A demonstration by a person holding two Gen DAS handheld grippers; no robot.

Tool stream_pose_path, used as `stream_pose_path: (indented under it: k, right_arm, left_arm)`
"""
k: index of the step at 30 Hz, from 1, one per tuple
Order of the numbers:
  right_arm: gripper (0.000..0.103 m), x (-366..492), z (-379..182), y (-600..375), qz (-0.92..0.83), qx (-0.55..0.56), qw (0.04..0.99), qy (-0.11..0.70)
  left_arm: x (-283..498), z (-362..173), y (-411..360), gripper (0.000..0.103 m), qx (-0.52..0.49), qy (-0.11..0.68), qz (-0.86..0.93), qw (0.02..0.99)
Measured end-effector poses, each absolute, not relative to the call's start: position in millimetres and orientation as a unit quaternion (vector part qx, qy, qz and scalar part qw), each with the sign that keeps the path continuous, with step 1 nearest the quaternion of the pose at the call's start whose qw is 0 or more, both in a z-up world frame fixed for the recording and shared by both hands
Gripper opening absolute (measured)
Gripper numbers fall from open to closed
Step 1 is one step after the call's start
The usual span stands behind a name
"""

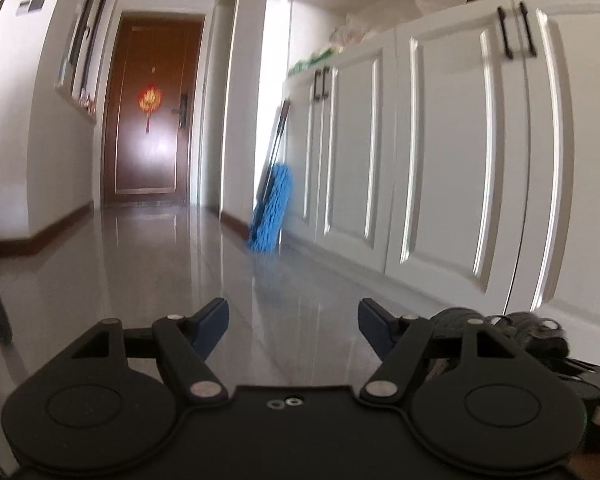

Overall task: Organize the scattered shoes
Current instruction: 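Lift and carry the sneakers with the right tool to the rack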

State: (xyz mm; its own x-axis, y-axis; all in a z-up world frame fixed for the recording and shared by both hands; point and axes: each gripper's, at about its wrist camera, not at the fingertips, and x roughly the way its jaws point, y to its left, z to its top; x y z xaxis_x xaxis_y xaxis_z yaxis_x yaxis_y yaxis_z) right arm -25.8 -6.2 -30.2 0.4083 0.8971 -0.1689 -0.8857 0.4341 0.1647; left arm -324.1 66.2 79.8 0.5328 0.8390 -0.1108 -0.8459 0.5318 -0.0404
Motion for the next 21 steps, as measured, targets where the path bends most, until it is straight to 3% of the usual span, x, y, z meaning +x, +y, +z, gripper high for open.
stream_pose_path:
  k: [8,17,21]
  right_arm:
    - [0.04,19.7,60.2,-68.0,0.524,0.086,0.846,-0.036]
    - [0.041,70.0,201.0,-184.5,0.506,0.084,0.854,-0.089]
    - [0.041,74.7,274.6,-260.5,0.483,0.106,0.863,-0.105]
  left_arm:
    - [-235.6,153.6,11.8,0.071,-0.019,-0.077,0.422,0.903]
    - [-157.4,274.3,-69.3,0.072,-0.015,-0.126,0.336,0.933]
    - [-129.1,356.8,-107.5,0.073,-0.026,-0.135,0.303,0.943]
